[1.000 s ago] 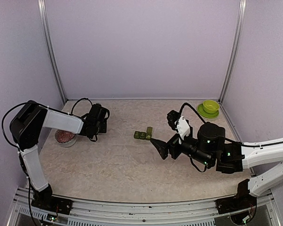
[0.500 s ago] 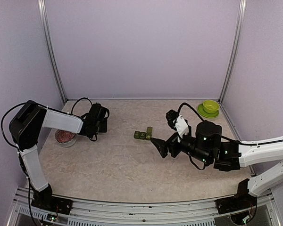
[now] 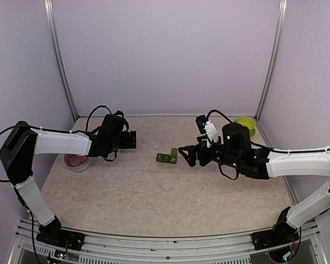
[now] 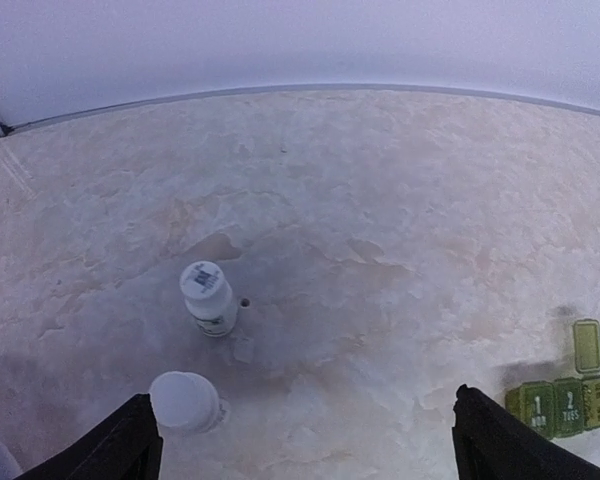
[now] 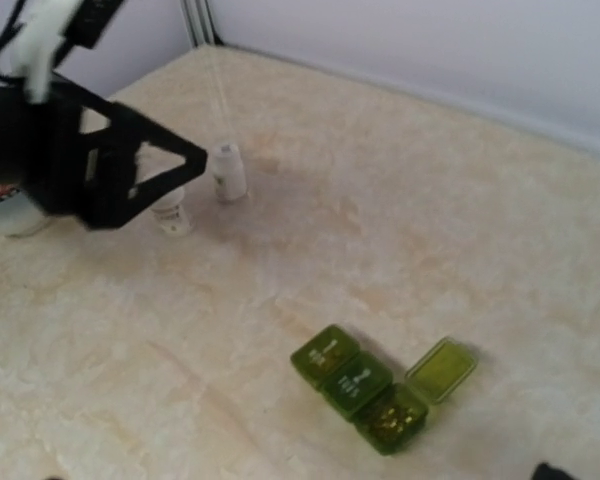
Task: Sort the pills into containers
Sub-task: Hold the pill container at the center of the board.
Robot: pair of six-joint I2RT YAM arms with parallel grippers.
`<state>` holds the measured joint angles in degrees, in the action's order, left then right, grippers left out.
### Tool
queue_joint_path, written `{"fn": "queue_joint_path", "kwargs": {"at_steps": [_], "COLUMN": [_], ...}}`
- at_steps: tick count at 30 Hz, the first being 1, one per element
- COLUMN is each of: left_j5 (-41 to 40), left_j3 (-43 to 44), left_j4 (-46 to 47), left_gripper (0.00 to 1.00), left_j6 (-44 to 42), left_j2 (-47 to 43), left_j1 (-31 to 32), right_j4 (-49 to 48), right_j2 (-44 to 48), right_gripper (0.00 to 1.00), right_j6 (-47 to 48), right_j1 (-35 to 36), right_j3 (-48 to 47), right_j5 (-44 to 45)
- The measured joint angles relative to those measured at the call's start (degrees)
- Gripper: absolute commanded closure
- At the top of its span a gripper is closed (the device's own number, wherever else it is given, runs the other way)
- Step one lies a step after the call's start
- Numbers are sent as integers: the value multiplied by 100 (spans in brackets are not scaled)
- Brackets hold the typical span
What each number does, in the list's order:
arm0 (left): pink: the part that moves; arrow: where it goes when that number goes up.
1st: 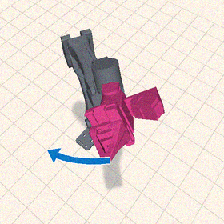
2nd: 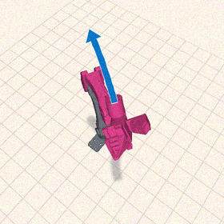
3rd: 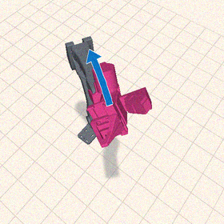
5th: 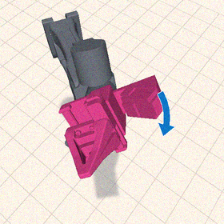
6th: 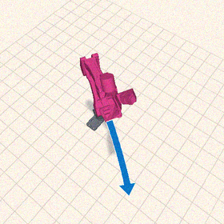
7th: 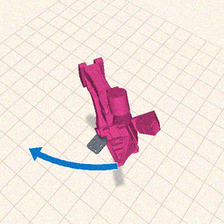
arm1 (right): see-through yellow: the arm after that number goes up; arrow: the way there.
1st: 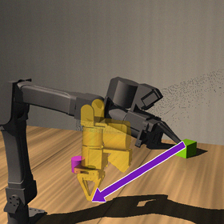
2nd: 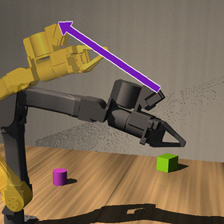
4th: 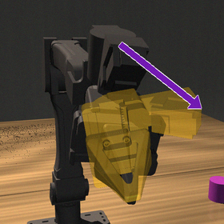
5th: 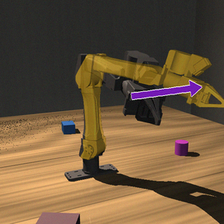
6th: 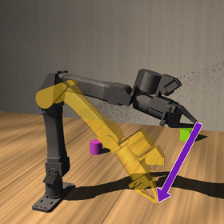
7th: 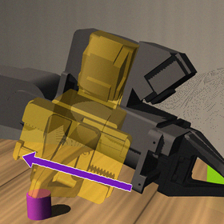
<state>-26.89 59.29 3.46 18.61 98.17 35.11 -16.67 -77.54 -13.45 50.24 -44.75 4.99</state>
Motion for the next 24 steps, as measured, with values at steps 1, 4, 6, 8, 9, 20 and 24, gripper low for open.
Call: {"fn": "queue_joint_path", "kwargs": {"at_steps": [1,4,6,8,9,20,24], "left_j5": [118,546,844,1193,1386,3158,3692], "left_j3": [0,0,0,0,0,295,442], "left_j4": [-2,85,181,343,433,1132,1327], "left_gripper": [1,1,1,1,1,2,6], "left_j6": [2,20,31,44,52,225,396], "left_j2": [0,2,11,59,109,1156,1480], "left_j1": [55,186,240,278,286,251,203], "right_j4": [13,22,17,13,11,-160,-210], "right_j2": [-79,-409,-632,-837,-946,-2092,-2385], "right_gripper": [0,0,0,0,0,0,2], "right_j6": [-66,-313,-472,-601,-688,-1427,-1521], "right_j1": [-90,-404,-595,-739,-822,-1541,-1635], "right_j3": [-35,-144,-203,-258,-293,-772,-986], "right_j5": [-107,-538,-809,-1051,-1193,-2411,-2594]}}
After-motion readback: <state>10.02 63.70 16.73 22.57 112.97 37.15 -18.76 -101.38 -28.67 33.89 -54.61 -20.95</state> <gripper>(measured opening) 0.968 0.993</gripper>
